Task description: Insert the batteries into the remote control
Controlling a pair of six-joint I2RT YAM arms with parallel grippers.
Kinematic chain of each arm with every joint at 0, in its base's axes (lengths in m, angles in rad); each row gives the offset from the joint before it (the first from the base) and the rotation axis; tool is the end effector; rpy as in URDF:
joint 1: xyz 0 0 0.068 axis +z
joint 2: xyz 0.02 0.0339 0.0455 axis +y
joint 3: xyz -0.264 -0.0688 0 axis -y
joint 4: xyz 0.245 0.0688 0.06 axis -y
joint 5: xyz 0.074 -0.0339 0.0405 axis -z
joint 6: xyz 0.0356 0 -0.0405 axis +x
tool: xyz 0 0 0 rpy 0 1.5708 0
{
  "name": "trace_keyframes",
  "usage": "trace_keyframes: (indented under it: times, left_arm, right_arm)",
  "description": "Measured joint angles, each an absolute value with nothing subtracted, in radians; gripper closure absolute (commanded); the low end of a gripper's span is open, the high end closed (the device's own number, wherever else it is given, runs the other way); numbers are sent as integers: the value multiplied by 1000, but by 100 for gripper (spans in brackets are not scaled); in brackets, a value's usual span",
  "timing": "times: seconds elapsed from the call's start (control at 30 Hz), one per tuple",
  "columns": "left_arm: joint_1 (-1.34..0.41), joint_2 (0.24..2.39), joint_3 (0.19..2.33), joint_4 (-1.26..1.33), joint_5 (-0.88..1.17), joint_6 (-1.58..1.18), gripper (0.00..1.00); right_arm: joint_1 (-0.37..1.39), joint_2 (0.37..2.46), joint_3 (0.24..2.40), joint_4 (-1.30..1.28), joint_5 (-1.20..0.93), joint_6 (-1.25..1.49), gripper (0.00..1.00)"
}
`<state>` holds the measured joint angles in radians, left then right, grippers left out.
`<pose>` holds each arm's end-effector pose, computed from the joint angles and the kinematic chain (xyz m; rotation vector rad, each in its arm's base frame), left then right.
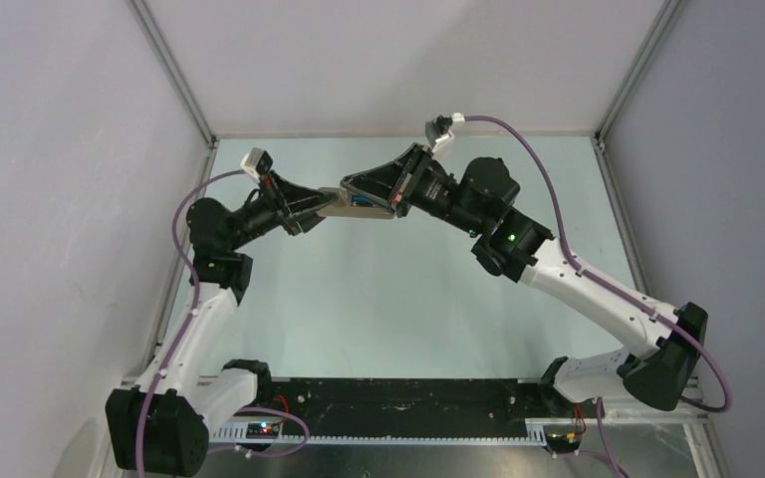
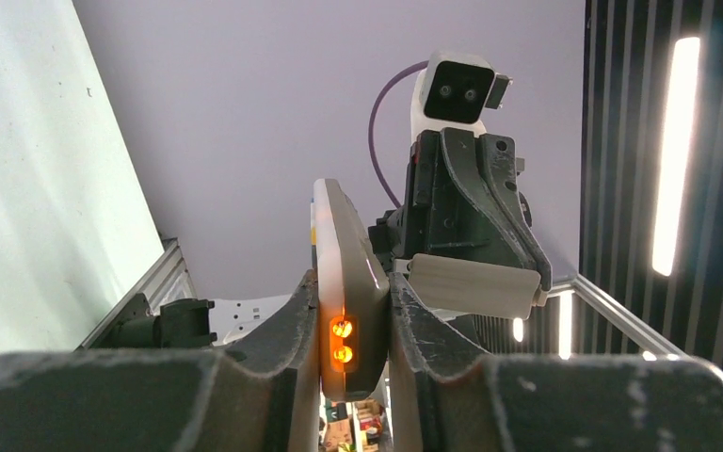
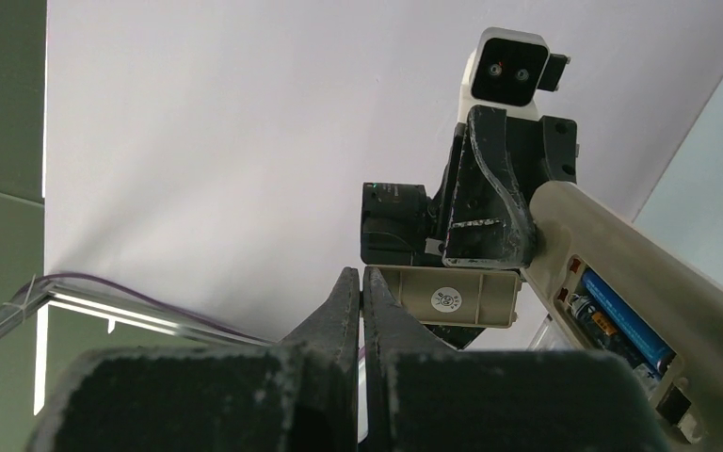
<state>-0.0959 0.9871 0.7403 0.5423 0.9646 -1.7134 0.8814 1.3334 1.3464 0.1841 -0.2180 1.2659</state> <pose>0.2131 -0.0499 0.3596 -0.3431 1.7501 -2.0168 0.1905 0.2432 0.4546 0.1002 1.6801 1.8752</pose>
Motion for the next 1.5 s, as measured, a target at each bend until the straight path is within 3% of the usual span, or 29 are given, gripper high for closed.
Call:
trace_keyframes:
  times: [1.5]
  left_arm:
    - [-96,974,710,559,954,-1727,100]
  right_arm:
    - [864,1369,1322,211,-227,1282,100]
